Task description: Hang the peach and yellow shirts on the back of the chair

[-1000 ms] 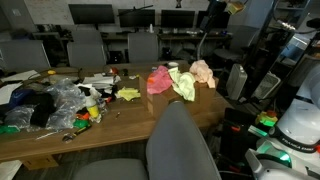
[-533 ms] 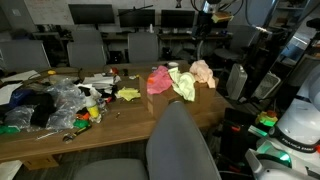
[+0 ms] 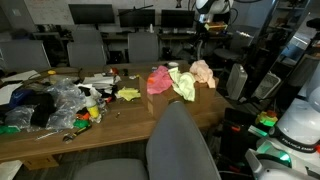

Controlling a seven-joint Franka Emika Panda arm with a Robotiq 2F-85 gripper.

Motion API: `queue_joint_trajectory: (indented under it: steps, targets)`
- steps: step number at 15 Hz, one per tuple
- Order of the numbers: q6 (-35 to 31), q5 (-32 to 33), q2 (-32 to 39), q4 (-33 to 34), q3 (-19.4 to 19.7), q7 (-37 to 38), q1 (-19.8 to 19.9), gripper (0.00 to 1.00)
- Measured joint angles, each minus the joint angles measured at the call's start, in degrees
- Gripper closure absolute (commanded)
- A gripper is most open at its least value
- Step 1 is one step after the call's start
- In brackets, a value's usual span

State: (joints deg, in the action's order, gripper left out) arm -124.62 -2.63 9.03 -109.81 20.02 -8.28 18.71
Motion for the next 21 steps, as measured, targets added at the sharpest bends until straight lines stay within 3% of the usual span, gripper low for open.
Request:
queue_joint_trajectory:
  steps: [11, 21]
  targets:
    - [13.3, -9.0, 8.3, 6.2, -0.3, 0.6, 5.0, 0.0]
    - [16.4, -9.3, 16.1, 8.9, -0.5, 6.5, 5.6, 0.0]
